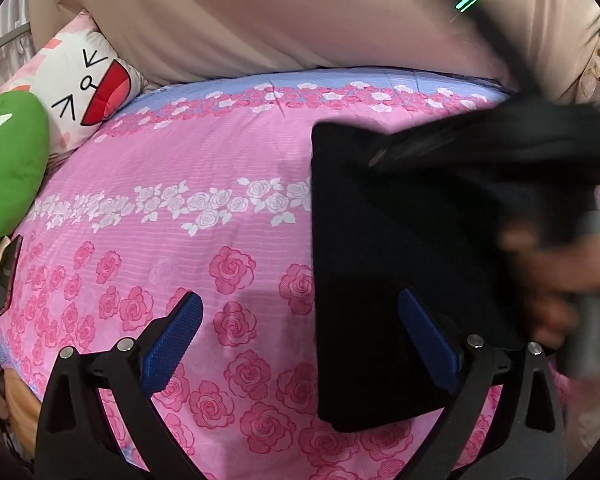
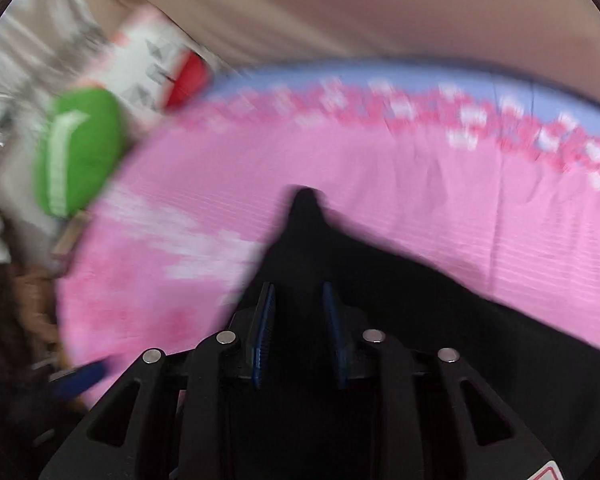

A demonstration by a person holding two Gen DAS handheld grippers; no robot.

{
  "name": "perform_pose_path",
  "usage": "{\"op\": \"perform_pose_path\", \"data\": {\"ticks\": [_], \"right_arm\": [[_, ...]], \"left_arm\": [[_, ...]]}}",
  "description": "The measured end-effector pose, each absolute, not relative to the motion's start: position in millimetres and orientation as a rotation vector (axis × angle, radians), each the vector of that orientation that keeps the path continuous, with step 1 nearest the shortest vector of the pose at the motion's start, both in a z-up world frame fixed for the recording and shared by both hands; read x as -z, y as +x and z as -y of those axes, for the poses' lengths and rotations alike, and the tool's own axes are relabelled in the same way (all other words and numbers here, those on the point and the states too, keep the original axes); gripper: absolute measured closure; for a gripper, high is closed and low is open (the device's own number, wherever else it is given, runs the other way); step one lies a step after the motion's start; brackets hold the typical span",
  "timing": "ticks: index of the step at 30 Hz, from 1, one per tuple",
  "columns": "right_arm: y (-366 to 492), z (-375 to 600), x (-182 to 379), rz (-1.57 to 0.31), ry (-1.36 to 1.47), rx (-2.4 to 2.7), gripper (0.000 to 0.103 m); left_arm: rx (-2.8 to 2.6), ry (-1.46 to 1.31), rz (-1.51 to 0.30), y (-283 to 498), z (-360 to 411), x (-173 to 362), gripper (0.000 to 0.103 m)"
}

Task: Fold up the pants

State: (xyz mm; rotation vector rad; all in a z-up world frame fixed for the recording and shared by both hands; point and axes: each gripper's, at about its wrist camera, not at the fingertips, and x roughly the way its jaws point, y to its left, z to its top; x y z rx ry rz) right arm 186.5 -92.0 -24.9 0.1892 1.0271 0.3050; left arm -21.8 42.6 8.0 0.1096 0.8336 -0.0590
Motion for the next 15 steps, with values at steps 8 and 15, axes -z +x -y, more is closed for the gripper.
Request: {"op": "perform_pose_path", "data": {"ticks": [8,15], "right_arm": [[129,121,-18,-0.875,0.284,-0.201,0.096],[37,209,-9,-0.840,0.391,0.048,0.096]], "left_arm": [[0.061,0.117,-0.838,-20,-43,-6,0.005],[0.050,0.127,-0.836,-16,-40,-6,0.005]]}}
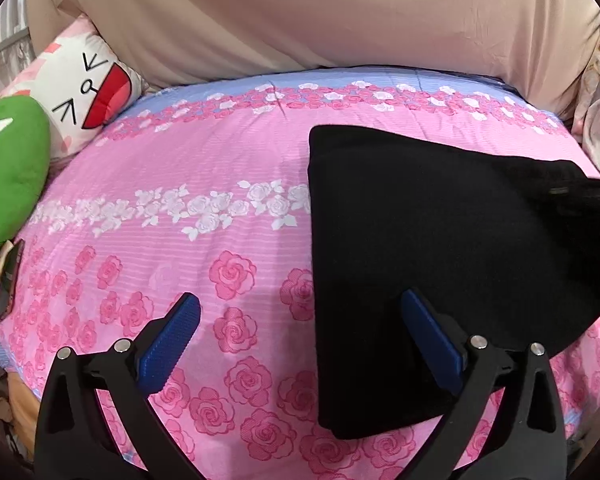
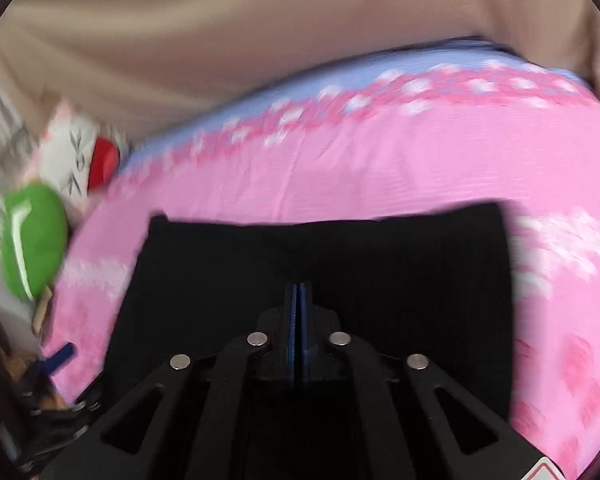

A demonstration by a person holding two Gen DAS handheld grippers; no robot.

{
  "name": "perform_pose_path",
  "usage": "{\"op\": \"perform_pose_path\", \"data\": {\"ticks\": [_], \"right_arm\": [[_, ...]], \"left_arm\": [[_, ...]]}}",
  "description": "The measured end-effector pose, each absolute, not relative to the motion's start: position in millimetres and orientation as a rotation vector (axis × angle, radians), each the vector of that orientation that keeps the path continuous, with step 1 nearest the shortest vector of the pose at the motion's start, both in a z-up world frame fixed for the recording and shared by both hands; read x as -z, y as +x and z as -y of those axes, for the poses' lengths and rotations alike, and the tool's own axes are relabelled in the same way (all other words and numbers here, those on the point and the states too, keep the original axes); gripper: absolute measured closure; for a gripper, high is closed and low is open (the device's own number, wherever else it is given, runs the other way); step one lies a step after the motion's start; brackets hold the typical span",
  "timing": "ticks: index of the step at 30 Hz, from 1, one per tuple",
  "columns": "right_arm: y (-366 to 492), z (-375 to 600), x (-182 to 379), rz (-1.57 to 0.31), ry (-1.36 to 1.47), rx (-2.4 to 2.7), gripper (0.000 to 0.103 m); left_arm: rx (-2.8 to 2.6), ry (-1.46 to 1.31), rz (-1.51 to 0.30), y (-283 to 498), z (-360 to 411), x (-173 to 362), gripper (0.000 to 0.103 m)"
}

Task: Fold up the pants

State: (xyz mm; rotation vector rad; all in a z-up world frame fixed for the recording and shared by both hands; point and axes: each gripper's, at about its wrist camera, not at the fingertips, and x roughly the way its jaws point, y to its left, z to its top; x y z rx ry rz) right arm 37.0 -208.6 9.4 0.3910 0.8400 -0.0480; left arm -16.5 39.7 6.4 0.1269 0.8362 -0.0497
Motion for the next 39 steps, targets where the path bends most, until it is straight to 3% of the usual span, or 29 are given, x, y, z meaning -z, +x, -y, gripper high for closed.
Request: {"op": "perform_pose_path", "data": {"ticks": [2,5,8,10,11,12,14,20,22,24,28,32,34,35,39], "right_arm": [[6,217,-31,-0.769,0.348,0.106,0.090],[-15,222,-25,-0.809,0.293,0.140,0.089],[-20,228,-6,-0.845,0.255,0.178,0.096],[-32,230,-16,-0.820,0.285,0.187,0.092],[-35,227,-19,-0.807,0.284,0.189,0.082],[-41,225,-26,-0.786,0.276,0.191,0.061],[-54,220,-34,-0.765,0.249,0.196,0.049],[-72,212,-19,-0.822,0.299,0.122,0.052],[-69,204,-6,-0.855,0.252,0.151,0.077],[-73,202,-10,-0.830,0.240,0.147,0.091],[-87,206,-27,-0.778,0.254,0.112,0.090],[-82,223,6,-0.839,0.338,0.131,0.077],[-89,223,-1,-0.814,0.360,0.134,0.055],[-92,224,-5,-0.797,0.347,0.179,0.035],[-91,231,2,-0.821,0.360,0.225,0.030]], "left_arm": [[0.036,0.133,-0.838,-15,-38,-7,0.005],[0.023,0.132,-0.844,-14,-37,-7,0.005],[0.014,0.143,-0.841,-15,-34,-7,0.005],[0.002,0.153,-0.840,-16,-32,-7,0.005],[-0.004,0.157,-0.841,-17,-32,-8,0.005],[-0.008,0.158,-0.842,-17,-32,-8,0.005],[-0.011,0.158,-0.846,-18,-32,-9,0.005],[0.011,0.129,-0.858,-25,-33,-14,0.005],[0.023,0.120,-0.857,-27,-31,-15,0.005],[0.034,0.121,-0.849,-31,-27,-19,0.005],[0.080,0.121,-0.829,-40,-21,-27,0.005],[0.134,0.073,-0.893,-34,-21,-13,0.005],[0.191,0.010,-0.920,-32,-26,-8,0.005],[0.228,-0.041,-0.937,-30,-30,-5,0.005],[0.311,-0.235,-1.033,-15,-45,19,0.005]]}}
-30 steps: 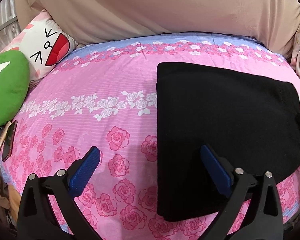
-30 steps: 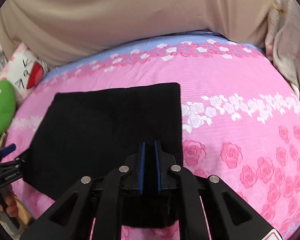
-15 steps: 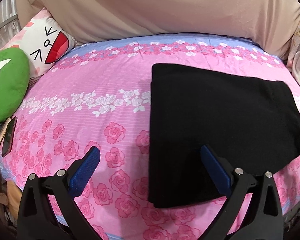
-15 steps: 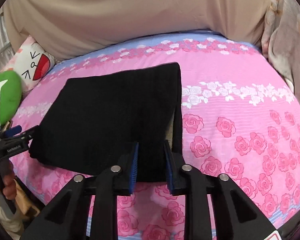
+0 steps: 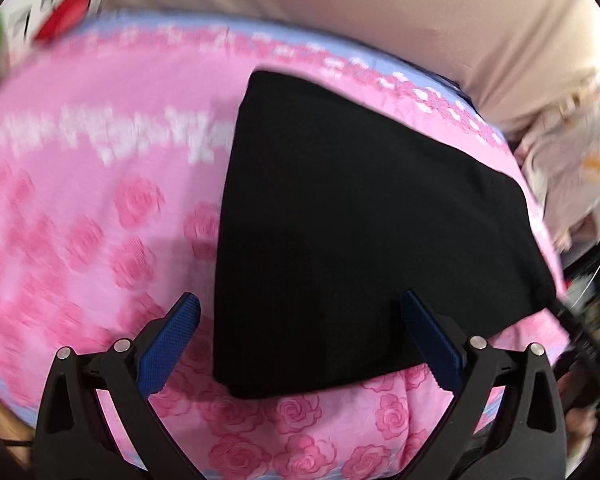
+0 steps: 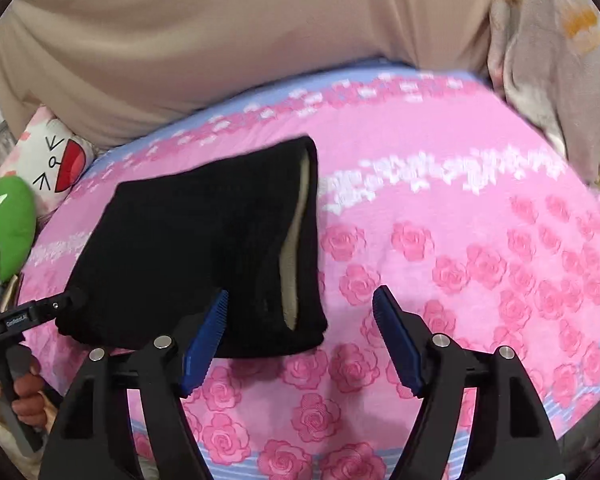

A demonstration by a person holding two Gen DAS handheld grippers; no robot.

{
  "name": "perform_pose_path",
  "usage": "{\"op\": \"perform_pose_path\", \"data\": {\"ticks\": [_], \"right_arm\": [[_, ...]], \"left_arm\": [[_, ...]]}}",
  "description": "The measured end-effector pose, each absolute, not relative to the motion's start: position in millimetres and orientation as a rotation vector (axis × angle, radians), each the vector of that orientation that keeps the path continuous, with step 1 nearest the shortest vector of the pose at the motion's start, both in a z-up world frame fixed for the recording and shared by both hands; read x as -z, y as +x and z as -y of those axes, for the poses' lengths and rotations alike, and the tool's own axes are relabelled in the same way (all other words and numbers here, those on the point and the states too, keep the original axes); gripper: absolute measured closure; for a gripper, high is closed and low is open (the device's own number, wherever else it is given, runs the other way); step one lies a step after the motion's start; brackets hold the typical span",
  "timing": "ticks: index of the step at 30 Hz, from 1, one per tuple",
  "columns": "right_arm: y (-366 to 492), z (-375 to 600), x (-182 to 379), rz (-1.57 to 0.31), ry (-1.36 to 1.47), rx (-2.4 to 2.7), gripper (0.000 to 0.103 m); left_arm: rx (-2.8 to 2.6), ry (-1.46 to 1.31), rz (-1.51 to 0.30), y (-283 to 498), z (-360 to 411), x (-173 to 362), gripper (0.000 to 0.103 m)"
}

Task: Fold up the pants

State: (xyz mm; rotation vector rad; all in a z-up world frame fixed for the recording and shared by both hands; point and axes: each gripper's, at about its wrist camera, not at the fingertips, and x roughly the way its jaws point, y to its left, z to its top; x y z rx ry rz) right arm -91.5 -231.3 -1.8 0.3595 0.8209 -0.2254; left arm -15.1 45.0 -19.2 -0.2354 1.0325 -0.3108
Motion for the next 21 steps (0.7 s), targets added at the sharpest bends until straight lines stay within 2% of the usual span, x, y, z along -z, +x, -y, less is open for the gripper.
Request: {"op": "perform_pose_path", "data": {"ticks": [3,5,6,7,8,10,11,13,15,16,18,20,21], "right_arm": [[-83,242,23,-0.859,0.524,0.139,0.030],[-76,245,36,-0.872,0.605,0.087,0.032],[-73,245,39,-0.848,0.634,0.073,0.050],[-70,242,37,-0.843,0.638,0.056,0.061],[-69,237,28,-0.831,0.640,0.030,0.067],[-71,226,3,-0.787,0.587,0.005,0.070],[-73,222,-6,-0.771,0.578,-0.011,0.071],[-82,211,-20,-0.755,0.577,-0.072,0.071],[-86,203,-10,-0.792,0.565,-0.074,0.067],[-86,201,3,-0.834,0.550,-0.056,0.065],[-84,204,36,-0.925,0.546,0.029,0.043],[-94,214,41,-0.877,0.632,0.018,0.040],[-95,217,37,-0.884,0.639,0.041,0.036]], "left_arm": [[0.334,-0.280,-1.014,-12,-47,25,0.008],[0.379,-0.262,-1.016,-12,-41,24,0.034],[0.387,-0.254,-1.016,-12,-41,22,0.040],[0.403,-0.247,-1.012,-13,-40,17,0.055],[0.412,-0.234,-0.991,-15,-43,7,0.069],[0.436,-0.229,-0.954,-19,-52,-15,0.079],[0.441,-0.227,-0.936,-22,-58,-27,0.080],[0.420,-0.202,-0.926,-28,-66,-40,0.080],[0.390,-0.162,-0.958,-34,-67,-35,0.078],[0.369,-0.125,-1.010,-36,-63,-20,0.073],[0.305,-0.064,-1.030,-37,-54,-1,0.056],[0.188,0.032,-0.941,-48,-47,-7,0.026],[0.152,0.080,-0.911,-52,-41,-12,0.019]]}}
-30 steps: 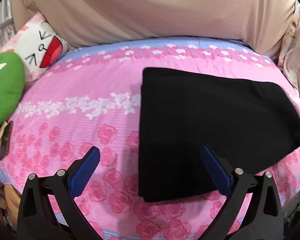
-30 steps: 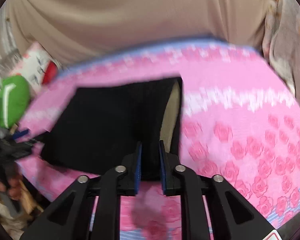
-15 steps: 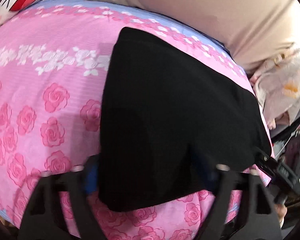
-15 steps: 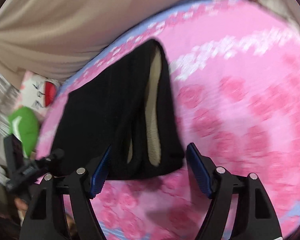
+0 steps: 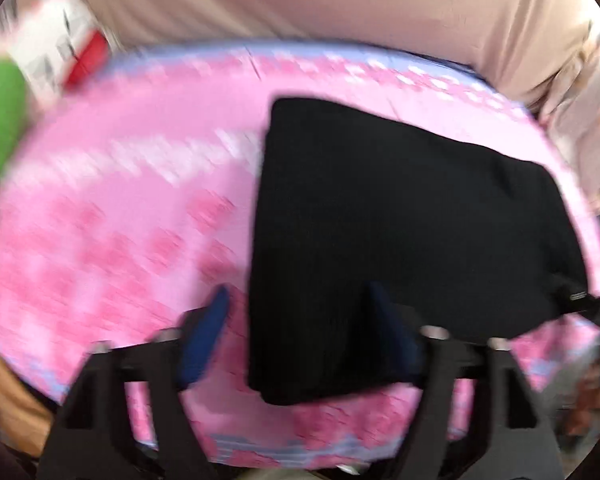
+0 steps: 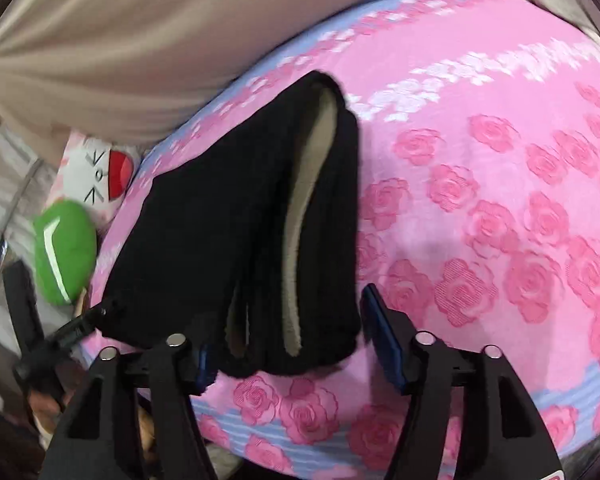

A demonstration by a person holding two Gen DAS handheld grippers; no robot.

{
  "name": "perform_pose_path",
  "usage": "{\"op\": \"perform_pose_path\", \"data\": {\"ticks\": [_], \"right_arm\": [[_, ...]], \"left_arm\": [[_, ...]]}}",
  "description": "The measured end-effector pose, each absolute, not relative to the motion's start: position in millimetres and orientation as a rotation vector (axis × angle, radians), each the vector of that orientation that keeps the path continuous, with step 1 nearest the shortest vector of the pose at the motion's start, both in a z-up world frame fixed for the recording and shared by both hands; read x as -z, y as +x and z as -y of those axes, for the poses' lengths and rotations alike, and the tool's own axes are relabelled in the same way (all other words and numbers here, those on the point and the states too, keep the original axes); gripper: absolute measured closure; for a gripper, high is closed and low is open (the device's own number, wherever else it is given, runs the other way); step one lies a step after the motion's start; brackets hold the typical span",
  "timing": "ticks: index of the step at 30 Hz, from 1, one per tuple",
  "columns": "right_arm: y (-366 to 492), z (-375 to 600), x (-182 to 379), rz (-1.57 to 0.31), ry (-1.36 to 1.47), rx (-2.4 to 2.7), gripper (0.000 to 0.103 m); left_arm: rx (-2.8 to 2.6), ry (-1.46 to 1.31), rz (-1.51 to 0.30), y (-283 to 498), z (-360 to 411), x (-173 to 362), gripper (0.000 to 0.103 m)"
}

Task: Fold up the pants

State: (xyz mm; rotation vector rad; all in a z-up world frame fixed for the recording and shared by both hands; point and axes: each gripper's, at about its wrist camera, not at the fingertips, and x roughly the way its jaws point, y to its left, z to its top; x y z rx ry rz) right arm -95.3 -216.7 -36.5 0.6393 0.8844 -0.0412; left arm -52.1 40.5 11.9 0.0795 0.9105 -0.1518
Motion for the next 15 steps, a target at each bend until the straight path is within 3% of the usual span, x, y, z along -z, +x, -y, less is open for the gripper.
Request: {"op": "perform_pose_path", "data": {"ticks": [1,5,8,12,13,14,15], "right_arm": [[-95,217,31,-0.876,0.621,0.058,0.036],[-80,207,1,-0.827,0.458,0.112,0.035],[-60,210,-12,-0.797,0.399,0.127,0.028],[-15,228,-11,-0.811,0.372,0.147,0.029],[-7,230,-7,-0.833,0.375,0.137,0.033],[2,231,0,-0.860,0.368,0.122,0.053],[11,232,8,-0.889,0.365,0.123,0.055]], "left_arm": [[0.130,0.114,-0.888,-54,-35,-15,0.013],[0.136,0.161,-0.897,-51,-13,-14,0.013],[0.151,0.153,-0.907,-47,-5,-12,0.013],[0.139,0.164,-0.906,-42,-5,-7,0.011],[0.139,0.163,-0.909,-41,-5,-6,0.011],[0.138,0.159,-0.913,-40,-6,-5,0.011],[0.138,0.156,-0.916,-39,-6,-5,0.011]]}}
